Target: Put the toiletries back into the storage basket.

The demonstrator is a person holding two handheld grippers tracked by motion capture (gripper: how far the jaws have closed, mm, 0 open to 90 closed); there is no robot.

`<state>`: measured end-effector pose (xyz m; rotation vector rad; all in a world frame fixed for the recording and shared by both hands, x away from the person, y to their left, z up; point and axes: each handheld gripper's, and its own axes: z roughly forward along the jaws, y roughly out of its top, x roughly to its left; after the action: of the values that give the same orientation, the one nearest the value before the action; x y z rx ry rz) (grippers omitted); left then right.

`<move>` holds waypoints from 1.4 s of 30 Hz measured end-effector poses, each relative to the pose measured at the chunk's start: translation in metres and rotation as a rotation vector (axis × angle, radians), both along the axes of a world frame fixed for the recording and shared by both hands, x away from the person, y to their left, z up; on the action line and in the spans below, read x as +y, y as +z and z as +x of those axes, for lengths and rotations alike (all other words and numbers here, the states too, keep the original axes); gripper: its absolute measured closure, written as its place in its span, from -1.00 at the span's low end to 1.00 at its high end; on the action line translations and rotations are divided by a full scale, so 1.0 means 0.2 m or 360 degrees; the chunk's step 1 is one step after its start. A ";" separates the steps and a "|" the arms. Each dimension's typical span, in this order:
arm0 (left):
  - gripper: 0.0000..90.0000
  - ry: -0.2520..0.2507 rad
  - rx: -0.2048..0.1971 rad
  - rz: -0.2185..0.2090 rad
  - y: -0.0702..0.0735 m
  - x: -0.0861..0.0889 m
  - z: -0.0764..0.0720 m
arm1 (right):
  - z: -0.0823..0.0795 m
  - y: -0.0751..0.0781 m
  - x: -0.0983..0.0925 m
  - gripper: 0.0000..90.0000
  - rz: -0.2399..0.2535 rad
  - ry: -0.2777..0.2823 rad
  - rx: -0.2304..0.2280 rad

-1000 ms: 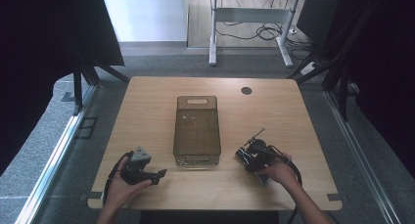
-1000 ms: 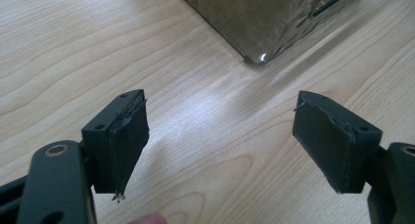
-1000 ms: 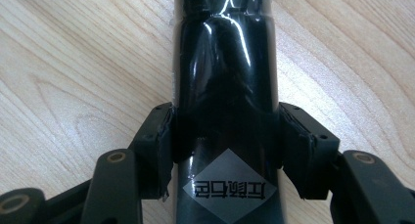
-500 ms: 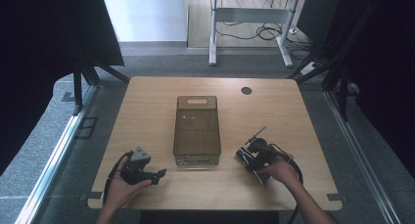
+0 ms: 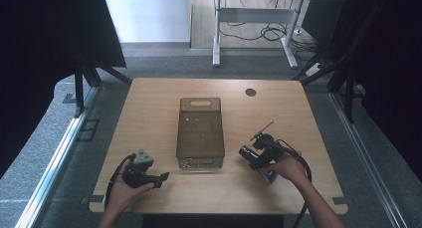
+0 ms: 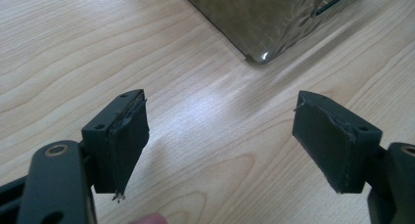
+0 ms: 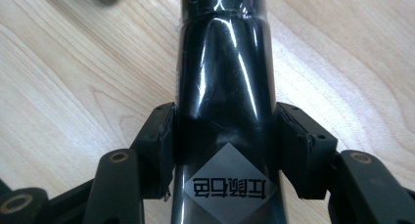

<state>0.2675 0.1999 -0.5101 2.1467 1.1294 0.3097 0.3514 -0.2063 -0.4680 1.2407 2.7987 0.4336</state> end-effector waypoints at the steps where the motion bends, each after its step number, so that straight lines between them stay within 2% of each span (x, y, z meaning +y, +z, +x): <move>1: -0.52 -0.0001 0.0000 0.0001 0.00 0.00 0.00 | 0.00 0.01 0.00 -0.02 0.0004 -0.0001 0.0000; 3: -0.52 -0.0001 0.0000 0.0001 0.00 0.00 0.00 | 0.00 0.03 0.00 -0.02 0.0008 -0.0004 -0.0003; 6: -0.52 0.0008 -0.0002 -0.0006 0.00 0.01 0.00 | 0.01 0.07 0.00 -0.01 0.0057 -0.0021 0.0000; 13: -0.52 0.0007 -0.0001 -0.0006 0.00 0.01 0.00 | 0.02 0.07 -0.02 -0.01 0.0160 -0.0075 0.0052; 28: -0.52 0.0002 0.0001 -0.0003 0.00 0.01 0.00 | 0.03 0.09 -0.05 0.00 0.0207 -0.0107 0.0076; 42: -0.52 -0.0003 -0.0006 -0.0004 0.00 0.01 0.00 | 0.05 0.21 -0.06 0.00 0.0286 -0.0120 0.0045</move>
<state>0.2676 0.2017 -0.5092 2.1441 1.1254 0.3111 0.3620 -0.2189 -0.4270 1.3912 2.7760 0.6812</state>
